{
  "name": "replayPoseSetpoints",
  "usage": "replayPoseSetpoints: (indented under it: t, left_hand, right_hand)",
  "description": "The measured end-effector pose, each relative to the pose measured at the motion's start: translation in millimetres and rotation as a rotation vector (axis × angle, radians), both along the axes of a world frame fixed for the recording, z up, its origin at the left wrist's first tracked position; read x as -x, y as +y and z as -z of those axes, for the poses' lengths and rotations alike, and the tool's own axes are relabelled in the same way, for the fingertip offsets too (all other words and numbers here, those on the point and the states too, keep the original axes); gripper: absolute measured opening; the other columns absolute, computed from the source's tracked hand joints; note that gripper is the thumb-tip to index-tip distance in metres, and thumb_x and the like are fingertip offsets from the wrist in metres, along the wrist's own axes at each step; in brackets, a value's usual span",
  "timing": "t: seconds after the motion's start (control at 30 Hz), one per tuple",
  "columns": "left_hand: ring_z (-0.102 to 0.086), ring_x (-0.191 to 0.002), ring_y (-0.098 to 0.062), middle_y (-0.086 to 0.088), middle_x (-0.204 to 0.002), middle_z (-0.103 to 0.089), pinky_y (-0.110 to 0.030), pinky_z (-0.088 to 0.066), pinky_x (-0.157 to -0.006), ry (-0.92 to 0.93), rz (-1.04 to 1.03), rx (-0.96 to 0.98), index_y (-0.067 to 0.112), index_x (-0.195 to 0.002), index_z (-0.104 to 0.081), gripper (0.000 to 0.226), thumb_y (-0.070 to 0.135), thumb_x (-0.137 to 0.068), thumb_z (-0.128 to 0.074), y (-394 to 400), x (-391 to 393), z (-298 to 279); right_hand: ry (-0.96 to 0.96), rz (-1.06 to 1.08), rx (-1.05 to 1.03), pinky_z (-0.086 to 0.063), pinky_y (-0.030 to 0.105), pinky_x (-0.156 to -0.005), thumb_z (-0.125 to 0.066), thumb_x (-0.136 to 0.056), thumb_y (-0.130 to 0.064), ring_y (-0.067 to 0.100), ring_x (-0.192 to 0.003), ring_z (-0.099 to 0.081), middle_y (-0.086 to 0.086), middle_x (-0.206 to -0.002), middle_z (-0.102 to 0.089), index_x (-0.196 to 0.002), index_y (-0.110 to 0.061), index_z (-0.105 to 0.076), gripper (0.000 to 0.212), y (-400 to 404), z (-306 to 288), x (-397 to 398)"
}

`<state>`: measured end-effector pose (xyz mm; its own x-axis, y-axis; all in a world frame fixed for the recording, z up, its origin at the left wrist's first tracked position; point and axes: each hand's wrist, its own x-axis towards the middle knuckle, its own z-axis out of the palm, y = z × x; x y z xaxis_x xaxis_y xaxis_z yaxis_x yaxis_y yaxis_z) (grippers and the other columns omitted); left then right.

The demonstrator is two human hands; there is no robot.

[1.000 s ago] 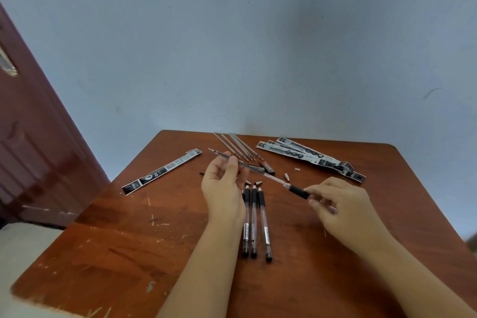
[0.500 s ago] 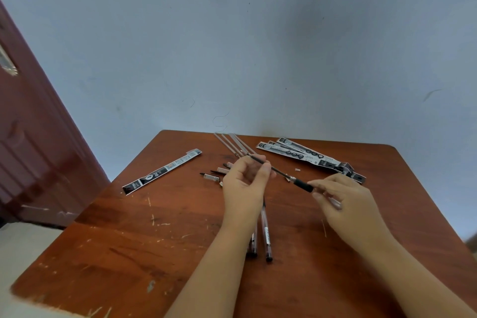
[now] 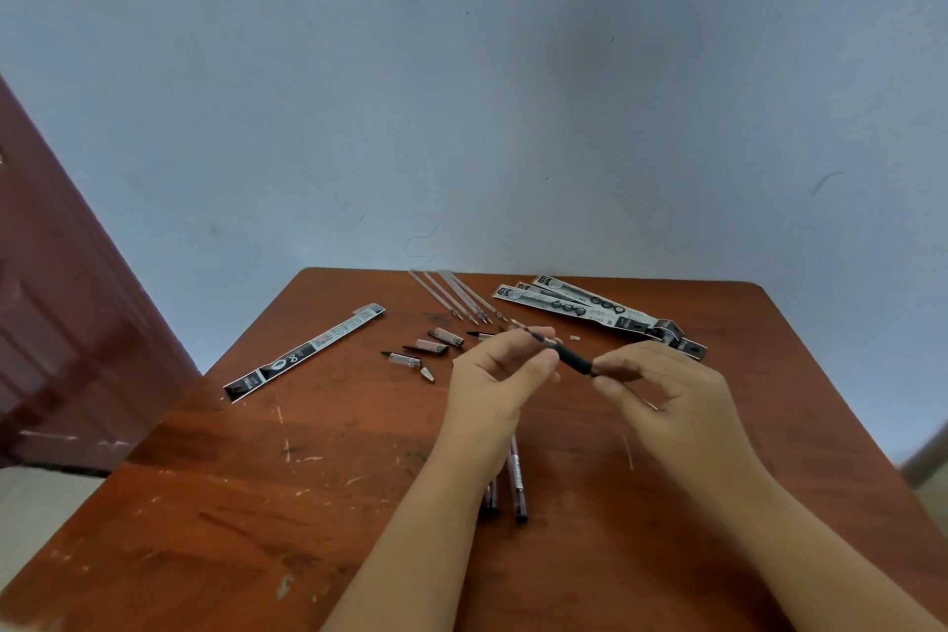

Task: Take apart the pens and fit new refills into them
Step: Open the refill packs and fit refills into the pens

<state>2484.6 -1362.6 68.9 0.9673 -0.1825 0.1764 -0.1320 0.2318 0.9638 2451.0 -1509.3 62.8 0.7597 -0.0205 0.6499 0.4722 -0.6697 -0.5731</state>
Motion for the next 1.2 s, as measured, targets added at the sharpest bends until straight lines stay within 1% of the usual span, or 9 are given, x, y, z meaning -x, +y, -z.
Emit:
replayPoseSetpoints:
  t: [0.2,0.3,0.37,0.47,0.67,0.83,1.0,1.1,1.2]
  left_hand:
    - [-0.065,-0.07,-0.011,0.004,-0.067,-0.069,-0.024,-0.055,-0.07,0.03,-0.022,0.134,0.013,-0.074,-0.063,0.024,-0.006,-0.083,-0.051,-0.2,-0.8,-4.7]
    - [-0.064,-0.062,-0.01,0.001,-0.062,-0.067,-0.022,-0.056,-0.063,0.071,-0.069,0.335,0.01,-0.076,-0.059,0.01,0.002,-0.077,-0.052,6.4,-1.9,-13.3]
    - [-0.061,-0.054,-0.009,0.001,-0.059,-0.065,-0.021,-0.055,-0.055,0.101,-0.119,0.454,0.01,-0.079,-0.059,0.013,0.004,-0.083,-0.048,14.1,-3.3,-19.0]
    - [-0.054,-0.045,-0.007,0.003,-0.057,-0.062,-0.018,-0.047,-0.042,0.089,-0.184,0.518,0.013,-0.082,-0.06,0.022,0.009,-0.092,-0.04,23.2,-5.4,-25.5]
    - [-0.049,-0.042,-0.007,0.001,-0.055,-0.06,-0.015,-0.039,-0.037,0.159,-0.206,0.618,0.01,-0.08,-0.061,0.024,0.008,-0.092,-0.04,28.6,-6.8,-29.7]
    - [-0.05,-0.048,-0.006,0.002,-0.06,-0.062,-0.015,-0.04,-0.043,0.122,-0.289,0.357,0.015,-0.078,-0.065,0.025,0.002,-0.089,-0.046,37.7,-10.3,-29.1]
    - [-0.057,-0.064,-0.001,0.009,-0.078,-0.063,-0.018,-0.048,-0.065,-0.006,-0.318,-0.134,0.034,-0.081,-0.061,0.034,0.002,-0.087,-0.052,33.0,-11.9,-22.1]
    - [-0.053,-0.082,0.001,0.012,-0.092,-0.058,-0.008,-0.043,-0.077,-0.207,-0.305,-0.464,0.032,-0.096,-0.062,0.029,0.005,-0.088,-0.053,29.8,-9.8,-18.4]
    - [-0.046,-0.091,0.003,0.015,-0.096,-0.053,0.009,-0.029,-0.075,-0.362,-0.278,-0.716,0.018,-0.113,-0.062,0.028,0.008,-0.088,-0.055,27.6,-11.3,-12.7]
  right_hand:
    - [0.04,-0.04,-0.094,-0.039,-0.002,-0.073,-0.056,-0.075,-0.03,-0.017,-0.084,-0.053,-0.023,-0.081,-0.057,-0.089,-0.024,-0.062,0.016,1.0,-0.4,0.6]
    - [0.057,0.043,-0.083,-0.039,-0.001,-0.075,-0.06,-0.079,-0.014,-0.012,-0.084,-0.055,-0.019,-0.081,-0.059,-0.088,-0.02,-0.066,0.012,-4.1,5.2,-4.2]
    - [0.146,0.109,-0.008,-0.039,0.002,-0.074,-0.062,-0.08,-0.007,-0.003,-0.081,-0.055,-0.011,-0.084,-0.062,-0.089,-0.013,-0.068,0.013,-7.0,8.5,-11.5]
    - [0.347,0.165,0.135,-0.038,0.016,-0.079,-0.058,-0.083,-0.016,0.006,-0.087,-0.051,-0.002,-0.097,-0.063,-0.1,-0.013,-0.065,0.018,-5.9,10.1,-30.2]
    - [0.54,0.305,0.389,-0.043,0.034,-0.091,-0.052,-0.086,-0.036,0.018,-0.104,-0.052,0.004,-0.111,-0.059,-0.112,-0.015,-0.059,0.035,16.5,7.9,-74.3]
    - [0.513,0.325,0.422,-0.042,0.029,-0.086,-0.049,-0.089,-0.026,0.018,-0.102,-0.053,0.005,-0.111,-0.058,-0.105,-0.014,-0.064,0.025,26.6,10.7,-81.7]
    - [0.445,0.225,0.451,-0.037,0.021,-0.082,-0.049,-0.089,-0.021,0.015,-0.099,-0.053,0.003,-0.107,-0.061,-0.107,-0.014,-0.062,0.023,18.6,6.6,-66.7]
    - [0.385,0.161,0.279,-0.042,0.02,-0.077,-0.057,-0.085,-0.015,0.009,-0.076,-0.057,0.004,-0.092,-0.067,-0.097,-0.011,-0.066,0.015,13.0,-3.5,-49.9]
    - [0.398,0.076,0.009,-0.049,0.014,-0.056,-0.063,-0.079,-0.008,0.002,-0.047,-0.056,0.0,-0.065,-0.064,-0.072,-0.018,-0.062,0.013,6.3,-17.2,-26.5]
